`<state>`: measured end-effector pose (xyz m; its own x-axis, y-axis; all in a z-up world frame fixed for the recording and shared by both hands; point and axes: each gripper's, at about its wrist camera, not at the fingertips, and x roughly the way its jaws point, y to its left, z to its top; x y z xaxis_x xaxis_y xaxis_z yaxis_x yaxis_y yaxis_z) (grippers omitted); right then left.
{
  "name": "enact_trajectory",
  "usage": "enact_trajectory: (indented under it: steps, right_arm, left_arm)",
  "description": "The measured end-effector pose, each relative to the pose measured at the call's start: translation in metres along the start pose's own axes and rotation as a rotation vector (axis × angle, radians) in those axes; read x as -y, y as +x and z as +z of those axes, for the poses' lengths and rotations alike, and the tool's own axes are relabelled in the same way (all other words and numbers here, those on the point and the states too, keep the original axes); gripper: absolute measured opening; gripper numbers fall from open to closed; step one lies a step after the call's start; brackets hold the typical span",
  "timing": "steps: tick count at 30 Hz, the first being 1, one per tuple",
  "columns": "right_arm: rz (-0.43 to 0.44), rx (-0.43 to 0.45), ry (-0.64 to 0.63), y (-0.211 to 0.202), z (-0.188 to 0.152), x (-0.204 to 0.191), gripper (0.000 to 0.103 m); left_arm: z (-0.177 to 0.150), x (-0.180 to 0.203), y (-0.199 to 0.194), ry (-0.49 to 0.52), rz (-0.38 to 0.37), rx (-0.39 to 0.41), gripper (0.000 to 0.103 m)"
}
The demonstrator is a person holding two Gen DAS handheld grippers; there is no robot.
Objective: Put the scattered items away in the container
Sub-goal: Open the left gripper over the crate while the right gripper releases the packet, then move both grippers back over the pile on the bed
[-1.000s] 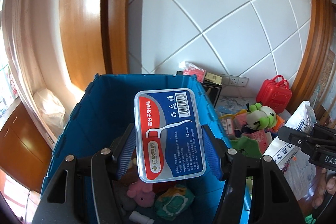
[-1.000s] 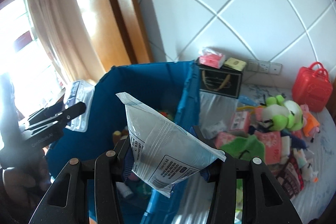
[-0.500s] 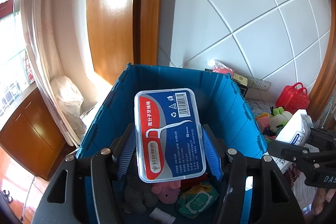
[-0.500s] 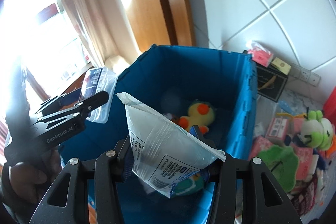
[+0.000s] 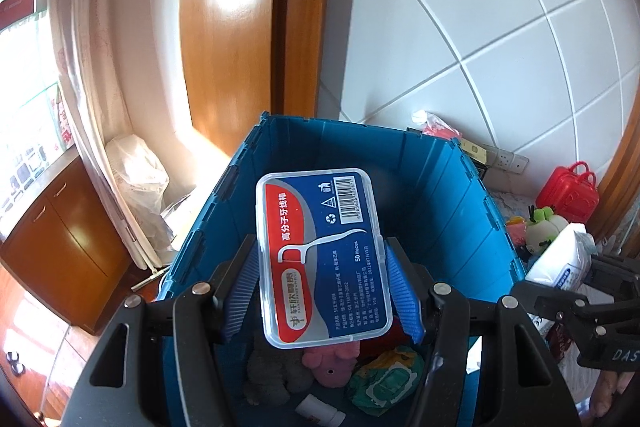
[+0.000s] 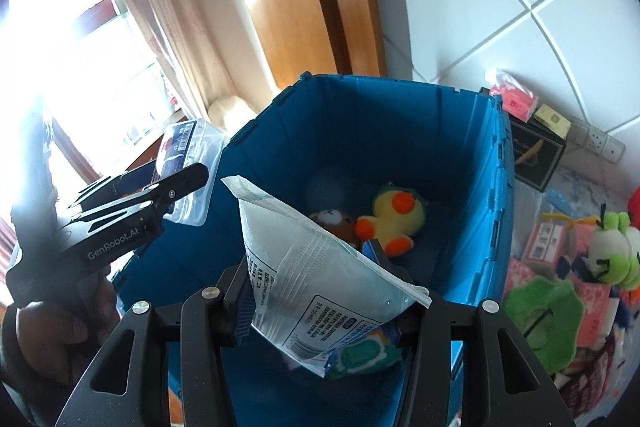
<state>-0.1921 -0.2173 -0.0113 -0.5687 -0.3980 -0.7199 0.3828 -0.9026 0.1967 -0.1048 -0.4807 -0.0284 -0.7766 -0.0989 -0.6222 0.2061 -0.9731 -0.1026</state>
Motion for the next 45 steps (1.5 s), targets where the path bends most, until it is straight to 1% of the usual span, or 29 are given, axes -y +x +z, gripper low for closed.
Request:
enact_trajectory:
  steps: [1, 2, 3, 4, 7, 13, 19, 22, 24, 27, 30, 33, 36, 40, 42, 45]
  right_arm:
    - [-0.003, 0.005, -0.006, -0.001, 0.000, -0.002, 0.051]
    - [-0.007, 0.007, -0.015, -0.001, 0.000, -0.004, 0.063]
    - [-0.010, 0.004, -0.024, 0.000, -0.001, -0.006, 0.075]
    - [-0.014, 0.005, -0.031, 0.000, -0.001, -0.007, 0.103]
    - [-0.031, 0.027, -0.036, -0.004, -0.003, -0.009, 0.103]
    - [-0.051, 0.061, 0.012, -0.017, -0.004, 0.002, 0.103]
    - [-0.086, 0.084, 0.035, -0.035, -0.016, 0.013, 0.103]
    - [-0.117, 0.105, 0.066, -0.050, -0.023, 0.029, 0.103]
    - [-0.146, 0.123, 0.101, -0.065, -0.030, 0.046, 0.103]
    - [-0.198, 0.153, 0.161, -0.089, -0.043, 0.077, 0.103]
    - [-0.238, 0.172, 0.229, -0.114, -0.065, 0.113, 0.103]
    - [-0.273, 0.187, 0.314, -0.141, -0.090, 0.154, 0.103]
    - [-0.324, 0.204, 0.375, -0.172, -0.116, 0.194, 0.103]
    - [-0.330, 0.187, 0.449, -0.205, -0.148, 0.244, 0.103]
    - [-0.346, 0.182, 0.470, -0.219, -0.164, 0.267, 0.103]
    - [-0.341, 0.179, 0.507, -0.238, -0.188, 0.301, 0.103]
  left_arm:
    - [0.000, -0.003, 0.001, -0.021, 0.000, -0.006, 0.081]
    - [0.000, -0.007, 0.002, -0.036, 0.004, -0.007, 0.103]
    - [0.000, -0.011, 0.001, -0.052, 0.008, -0.001, 0.103]
    - [-0.001, -0.012, 0.002, -0.061, 0.010, -0.003, 0.103]
    - [-0.002, -0.014, 0.001, -0.068, 0.016, 0.001, 0.103]
    - [-0.003, -0.008, -0.003, -0.066, -0.006, 0.015, 0.103]
    - [-0.007, 0.010, -0.008, -0.075, -0.074, 0.035, 0.103]
    - [-0.010, 0.030, -0.006, -0.051, -0.114, 0.025, 0.103]
    - [-0.012, 0.044, -0.006, -0.034, -0.132, 0.027, 0.103]
    - [-0.016, 0.072, -0.007, -0.012, -0.164, 0.027, 0.103]
    - [-0.019, 0.113, -0.006, 0.046, -0.195, 0.013, 0.103]
    - [-0.023, 0.160, -0.010, 0.098, -0.238, 0.004, 0.103]
    - [-0.029, 0.213, -0.016, 0.161, -0.265, 0.005, 0.103]
    - [-0.038, 0.268, -0.018, 0.184, -0.282, -0.012, 0.103]
    - [-0.047, 0.298, -0.017, 0.201, -0.289, -0.031, 0.103]
    - [-0.062, 0.337, -0.018, 0.234, -0.269, -0.033, 0.103]
